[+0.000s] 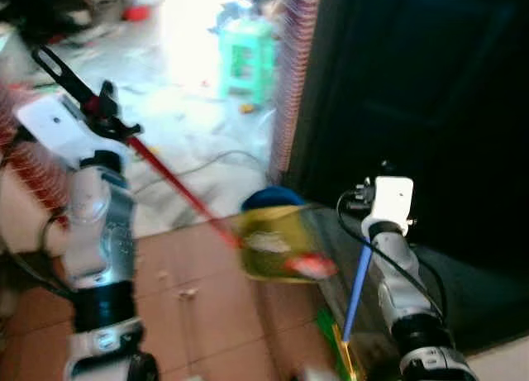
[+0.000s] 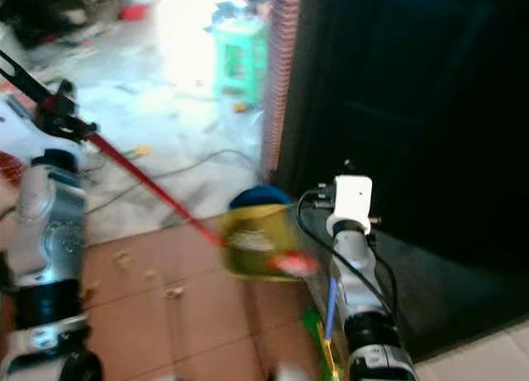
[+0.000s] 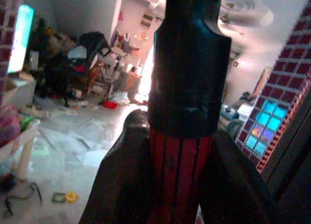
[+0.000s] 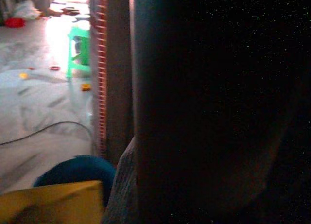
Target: Sweep floor
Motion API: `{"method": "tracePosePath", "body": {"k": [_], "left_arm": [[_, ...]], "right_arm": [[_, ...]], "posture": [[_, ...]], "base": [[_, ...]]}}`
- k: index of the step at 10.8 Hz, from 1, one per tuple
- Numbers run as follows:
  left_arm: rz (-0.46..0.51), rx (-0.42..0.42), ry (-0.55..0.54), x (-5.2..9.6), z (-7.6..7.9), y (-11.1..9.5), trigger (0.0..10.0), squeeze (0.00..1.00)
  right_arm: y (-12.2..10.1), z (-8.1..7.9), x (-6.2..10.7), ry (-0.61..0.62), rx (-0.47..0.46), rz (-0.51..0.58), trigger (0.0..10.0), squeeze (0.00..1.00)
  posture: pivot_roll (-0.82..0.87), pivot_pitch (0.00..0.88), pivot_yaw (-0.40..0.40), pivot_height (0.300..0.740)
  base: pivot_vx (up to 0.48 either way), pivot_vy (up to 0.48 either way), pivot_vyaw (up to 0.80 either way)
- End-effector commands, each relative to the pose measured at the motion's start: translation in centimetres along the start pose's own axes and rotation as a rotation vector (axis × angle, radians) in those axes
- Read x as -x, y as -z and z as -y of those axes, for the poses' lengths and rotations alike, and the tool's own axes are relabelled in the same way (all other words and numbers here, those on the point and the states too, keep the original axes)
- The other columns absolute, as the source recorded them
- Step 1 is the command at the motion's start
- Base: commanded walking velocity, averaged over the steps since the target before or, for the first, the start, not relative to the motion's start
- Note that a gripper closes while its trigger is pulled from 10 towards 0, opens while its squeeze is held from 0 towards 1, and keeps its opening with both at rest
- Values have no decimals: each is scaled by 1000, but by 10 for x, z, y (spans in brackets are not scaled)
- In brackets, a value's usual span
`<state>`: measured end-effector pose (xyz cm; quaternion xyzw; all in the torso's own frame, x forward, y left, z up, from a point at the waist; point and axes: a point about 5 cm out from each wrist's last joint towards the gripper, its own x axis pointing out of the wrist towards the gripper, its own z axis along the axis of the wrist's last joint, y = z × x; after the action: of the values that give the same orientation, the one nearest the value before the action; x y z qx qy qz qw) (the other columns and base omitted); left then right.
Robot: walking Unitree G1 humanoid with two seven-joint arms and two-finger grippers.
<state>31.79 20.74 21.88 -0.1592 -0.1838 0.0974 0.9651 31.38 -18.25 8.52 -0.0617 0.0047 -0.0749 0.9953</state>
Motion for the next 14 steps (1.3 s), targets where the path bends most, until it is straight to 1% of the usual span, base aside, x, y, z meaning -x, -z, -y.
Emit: {"method": "tracePosePath", "body": {"k": [1, 6, 8, 10, 11, 12, 14], "left_arm": [[80, 59, 24, -5, 12, -14, 10000, 0], [139, 0, -1, -13, 4, -27, 10000, 0], [177, -45, -5, -16, 1, -34, 10000, 0], [201, -71, -14, -18, -2, -40, 10000, 0], [211, -91, -26, -19, -4, -41, 10000, 0], [238, -142, -23, -19, -5, -45, 10000, 0], [266, -189, 13, -21, 0, -48, 10000, 0]], "right_arm": [[-6, 9, -2, 13, 27, 26, 10000, 0], [-5, 9, -1, 8, 28, 24, 10000, 0], [-4, 10, 0, 7, 29, 22, 10000, 0], [-2, 11, 1, 5, 31, 17, 10000, 0], [-2, 11, 2, 3, 32, 15, 10000, 0], [-2, 11, 3, 1, 32, 12, 10000, 0], [-1, 10, 3, -4, 32, 10, 10000, 0]], "posture": [[-78, 0, -10, 740], [-82, 0, -11, 740], [-83, 0, -11, 740], [-84, 0, -15, 740], [-85, 0, -16, 740], [-86, 0, -17, 740], [-84, 0, -20, 740]], "base": [[345, 0, 0], [343, 0, 0], [336, 0, 0], [334, 0, 0], [322, 0, 0], [247, 0, 0], [0, 0, 0]]}}
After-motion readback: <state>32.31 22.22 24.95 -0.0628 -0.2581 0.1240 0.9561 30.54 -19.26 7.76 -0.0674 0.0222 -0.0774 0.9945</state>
